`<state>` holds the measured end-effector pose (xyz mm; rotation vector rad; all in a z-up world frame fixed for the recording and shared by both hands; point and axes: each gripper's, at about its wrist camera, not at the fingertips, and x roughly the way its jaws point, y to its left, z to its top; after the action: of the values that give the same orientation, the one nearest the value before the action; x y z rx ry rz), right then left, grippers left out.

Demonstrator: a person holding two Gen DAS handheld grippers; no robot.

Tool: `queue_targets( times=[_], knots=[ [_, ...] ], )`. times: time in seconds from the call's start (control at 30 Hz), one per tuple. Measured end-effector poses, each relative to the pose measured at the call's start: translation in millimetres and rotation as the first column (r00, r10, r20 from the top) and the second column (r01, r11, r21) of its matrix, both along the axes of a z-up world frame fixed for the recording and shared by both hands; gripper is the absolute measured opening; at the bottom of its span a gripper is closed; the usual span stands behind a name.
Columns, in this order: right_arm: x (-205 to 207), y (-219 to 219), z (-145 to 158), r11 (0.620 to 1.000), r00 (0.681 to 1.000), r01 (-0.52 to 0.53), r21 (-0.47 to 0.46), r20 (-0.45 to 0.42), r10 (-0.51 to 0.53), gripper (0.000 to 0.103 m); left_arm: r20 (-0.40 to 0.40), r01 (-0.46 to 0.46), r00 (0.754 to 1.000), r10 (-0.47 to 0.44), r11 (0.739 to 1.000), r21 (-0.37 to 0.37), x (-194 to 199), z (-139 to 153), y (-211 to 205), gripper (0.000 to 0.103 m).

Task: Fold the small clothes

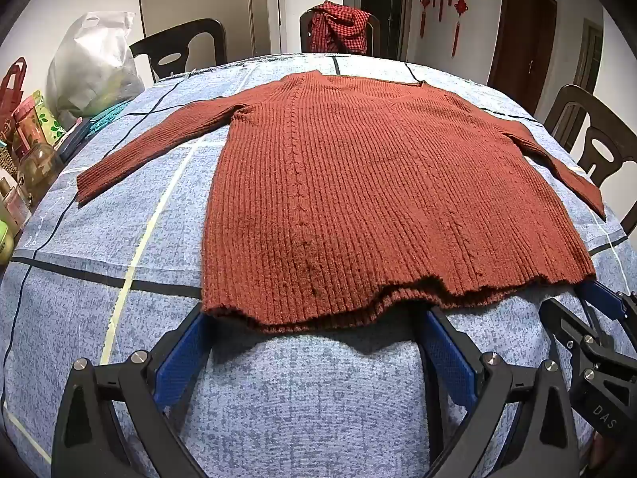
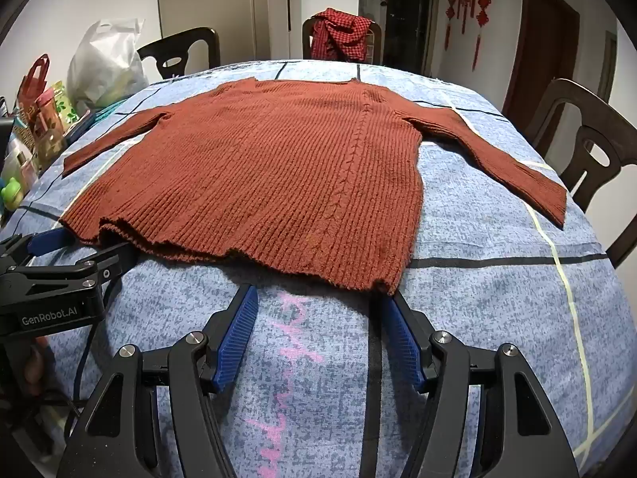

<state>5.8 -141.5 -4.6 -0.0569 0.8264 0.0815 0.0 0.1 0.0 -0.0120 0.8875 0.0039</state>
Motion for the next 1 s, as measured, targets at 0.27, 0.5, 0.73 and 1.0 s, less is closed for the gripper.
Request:
queue_targets(
  times=[0.27,0.5,0.73,1.0],
  knots=[
    [-0.5,0.8,-0.1,1.000,1.000,0.000,-0.004,0.001,0.000,0.064,0.001,-0.003,1.000,0.003,1.000,0.002,0.7,0.0,0.0,0.102],
    [-0.9,1.3,-0.1,1.000,1.000,0.001,-0.004,0.002,-0.001,0.064,0.003,-0.003,1.000,0.003,1.000,0.001,-3.2,0.0,2.8,0.102],
    [-1.5,1.8,-0.2,1.000,1.000,0.001,-0.003,0.003,-0.001,0.064,0.005,-0.003,1.000,0.003,1.000,0.002,-3.6,0.2,1.4,0.102],
    [-1.8,2.2,0.0,1.000,1.000,0.001,-0.002,0.004,-0.001,0.064,0.006,-0.003,1.000,0.003,1.000,0.003,-3.8,0.2,1.2,0.102]
  ],
)
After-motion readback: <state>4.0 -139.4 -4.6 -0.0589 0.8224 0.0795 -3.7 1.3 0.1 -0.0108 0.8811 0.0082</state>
